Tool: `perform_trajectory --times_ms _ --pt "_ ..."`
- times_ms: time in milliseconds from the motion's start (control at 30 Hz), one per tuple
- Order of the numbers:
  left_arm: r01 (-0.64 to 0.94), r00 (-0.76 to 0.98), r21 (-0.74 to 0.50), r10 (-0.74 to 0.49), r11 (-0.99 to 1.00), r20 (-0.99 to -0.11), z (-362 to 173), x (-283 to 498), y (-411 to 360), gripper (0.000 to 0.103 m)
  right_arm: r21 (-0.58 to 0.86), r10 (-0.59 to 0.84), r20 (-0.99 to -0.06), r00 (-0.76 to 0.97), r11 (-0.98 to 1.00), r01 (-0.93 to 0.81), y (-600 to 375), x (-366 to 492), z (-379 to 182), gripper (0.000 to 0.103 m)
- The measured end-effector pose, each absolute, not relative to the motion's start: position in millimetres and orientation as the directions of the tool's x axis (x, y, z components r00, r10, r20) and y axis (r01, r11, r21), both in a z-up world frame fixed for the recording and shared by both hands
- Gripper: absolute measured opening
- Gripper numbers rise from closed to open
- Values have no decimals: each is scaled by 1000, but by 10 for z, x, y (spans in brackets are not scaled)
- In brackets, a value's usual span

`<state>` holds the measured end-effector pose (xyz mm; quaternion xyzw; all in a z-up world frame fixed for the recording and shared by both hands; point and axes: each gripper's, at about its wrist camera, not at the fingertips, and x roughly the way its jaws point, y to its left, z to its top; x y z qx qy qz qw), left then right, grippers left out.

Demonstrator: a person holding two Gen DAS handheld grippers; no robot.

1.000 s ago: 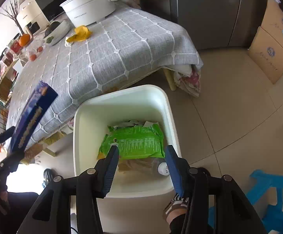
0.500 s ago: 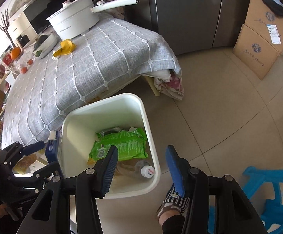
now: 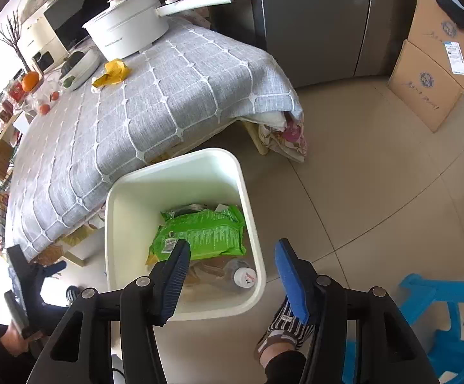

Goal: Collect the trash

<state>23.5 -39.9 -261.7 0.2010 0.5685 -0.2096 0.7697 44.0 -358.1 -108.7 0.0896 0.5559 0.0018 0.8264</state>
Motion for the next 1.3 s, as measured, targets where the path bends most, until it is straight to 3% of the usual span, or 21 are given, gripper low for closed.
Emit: perform_trajectory --times_ms 133,533,633,867,1000,1167,1233,1300 --pt "691 247 176 0 701 -969 -3197 168 -406 96 162 122 -924 362 983 83 -3503 487 -1109 58" --pt "930 266 273 61 248 -962 -4331 390 -864 96 127 109 -946 306 991 40 -3357 612 -1243 63" --pt "946 269 280 86 165 -959 -4538 473 -934 103 117 103 -955 279 993 33 -3336 664 -1308 63" --pt "966 54 60 31 251 -998 -4624 778 -1036 103 118 112 -964 240 993 9 -3262 760 -1410 63" --pt "975 57 87 152 202 -987 -4916 682 -1086 103 137 132 -965 227 991 9 -3240 769 -1434 63" --pt "960 4 29 91 279 -996 -4958 652 -1141 102 133 128 -967 220 991 11 -3226 771 -1443 63" --pt "950 0 23 73 312 -997 -4925 628 -1120 96 133 128 -968 217 991 10 -3225 778 -1441 63" --pt "938 45 69 79 341 -996 -4868 562 -1075 96 133 129 -967 222 991 5 -3224 775 -1421 63"
